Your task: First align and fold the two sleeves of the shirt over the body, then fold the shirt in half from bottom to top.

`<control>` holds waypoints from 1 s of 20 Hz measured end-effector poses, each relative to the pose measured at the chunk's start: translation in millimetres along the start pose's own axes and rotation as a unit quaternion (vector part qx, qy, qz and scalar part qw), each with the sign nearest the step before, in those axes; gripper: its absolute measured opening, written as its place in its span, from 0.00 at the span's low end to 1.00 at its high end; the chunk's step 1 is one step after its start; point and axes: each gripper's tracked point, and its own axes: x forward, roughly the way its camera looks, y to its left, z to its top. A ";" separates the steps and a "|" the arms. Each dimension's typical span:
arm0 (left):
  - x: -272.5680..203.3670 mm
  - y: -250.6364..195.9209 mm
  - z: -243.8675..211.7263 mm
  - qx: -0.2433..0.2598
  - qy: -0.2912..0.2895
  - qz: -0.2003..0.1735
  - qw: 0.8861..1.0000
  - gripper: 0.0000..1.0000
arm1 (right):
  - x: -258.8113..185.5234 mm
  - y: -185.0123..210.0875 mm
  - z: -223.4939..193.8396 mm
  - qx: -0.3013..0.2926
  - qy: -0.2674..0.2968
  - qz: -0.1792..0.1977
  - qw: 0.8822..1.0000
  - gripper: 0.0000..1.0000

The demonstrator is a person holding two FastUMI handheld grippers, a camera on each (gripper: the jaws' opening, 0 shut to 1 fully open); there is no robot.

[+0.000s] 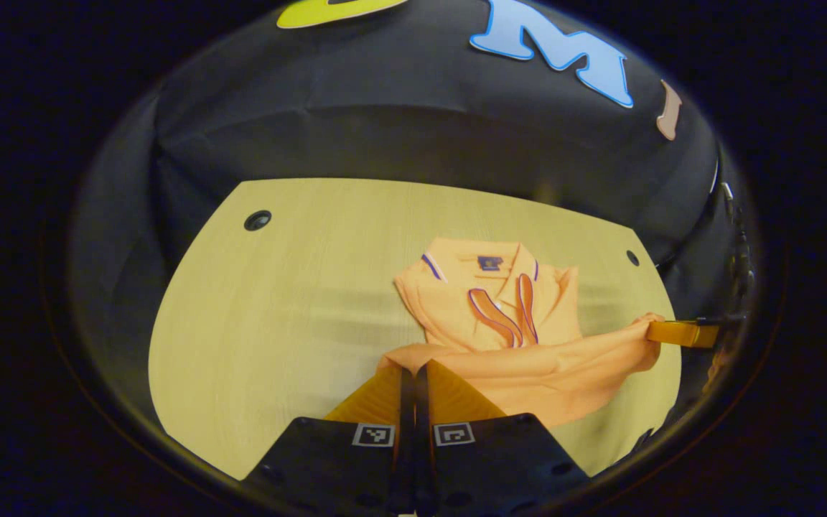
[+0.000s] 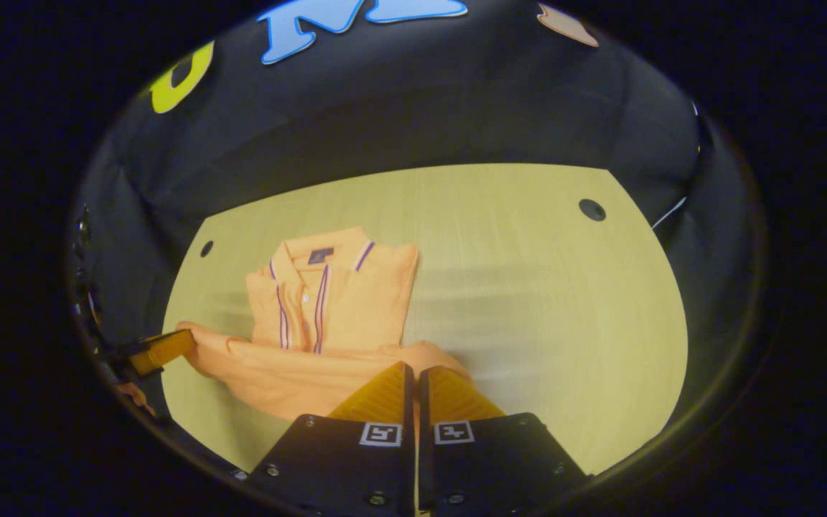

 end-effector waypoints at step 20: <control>178.8 34.2 143.6 0.044 -0.117 0.023 0.992 0.05 | 177.6 12.4 147.2 -0.021 -0.126 -0.006 0.992 0.02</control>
